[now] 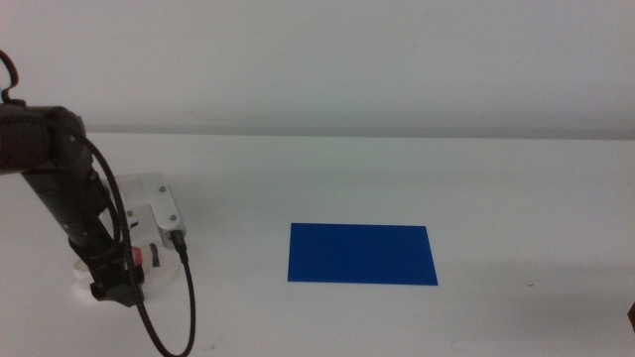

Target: Use one arm to grab the shoe from the table and place it on the mat.

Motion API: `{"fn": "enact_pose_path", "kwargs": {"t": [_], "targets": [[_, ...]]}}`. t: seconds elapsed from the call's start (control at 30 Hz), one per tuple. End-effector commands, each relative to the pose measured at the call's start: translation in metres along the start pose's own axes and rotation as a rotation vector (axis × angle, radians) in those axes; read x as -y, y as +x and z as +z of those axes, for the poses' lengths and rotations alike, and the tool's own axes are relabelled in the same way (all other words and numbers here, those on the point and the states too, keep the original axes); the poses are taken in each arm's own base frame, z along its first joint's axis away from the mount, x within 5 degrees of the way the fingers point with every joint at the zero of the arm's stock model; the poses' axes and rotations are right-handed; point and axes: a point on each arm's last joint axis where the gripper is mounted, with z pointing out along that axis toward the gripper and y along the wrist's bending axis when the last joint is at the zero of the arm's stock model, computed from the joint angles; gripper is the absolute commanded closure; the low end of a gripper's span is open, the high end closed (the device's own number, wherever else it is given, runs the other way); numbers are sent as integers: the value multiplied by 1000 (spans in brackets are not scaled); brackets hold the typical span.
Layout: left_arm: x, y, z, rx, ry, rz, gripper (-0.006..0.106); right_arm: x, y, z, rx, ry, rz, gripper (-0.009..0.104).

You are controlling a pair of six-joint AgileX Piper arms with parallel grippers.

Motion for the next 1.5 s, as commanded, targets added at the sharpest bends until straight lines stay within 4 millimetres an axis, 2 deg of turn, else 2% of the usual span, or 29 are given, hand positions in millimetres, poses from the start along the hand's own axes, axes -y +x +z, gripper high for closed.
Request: {"fn": "enact_pose_path", "kwargs": {"t": [0.0, 0.13, 0.23, 0.43, 0.53, 0.67, 0.77, 0.93, 1.03, 1.17, 1.23, 1.37, 1.47], "targets": [[0, 1, 3, 15, -5, -14, 10, -2, 12, 0, 2, 1, -4, 2], [0, 2, 3, 12, -7, -11, 19, -2, 12, 0, 2, 1, -4, 2], [1, 3, 3, -7, 1, 1, 34, -2, 12, 0, 2, 1, -4, 2], [5, 9, 2, -67, 42, 30, 82, -2, 12, 0, 2, 1, -4, 2], [10, 7, -4, -62, 71, 17, 102, -2, 12, 0, 2, 1, -4, 2], [29, -13, -27, -55, 37, -30, 101, -2, 12, 0, 2, 1, -4, 2], [45, -42, -42, -53, 32, -9, 101, -2, 12, 0, 2, 1, -4, 2], [75, -114, -56, -68, 42, 94, 101, -2, 12, 0, 2, 1, -4, 2], [95, -158, -52, -80, 55, 169, 101, -2, 12, 0, 2, 1, -4, 2], [124, -219, -40, -93, 72, 275, 101, -2, 12, 0, 2, 1, -4, 2], [137, -251, -32, -47, 59, 320, 101, -2, 12, 0, 2, 1, -4, 2], [156, -289, -18, 17, 54, 396, 101, -2, 12, 0, 2, 1, -4, 2], [161, -295, -7, 28, 94, 391, 101, -2, 12, 0, 2, 1, -4, 2]]}}
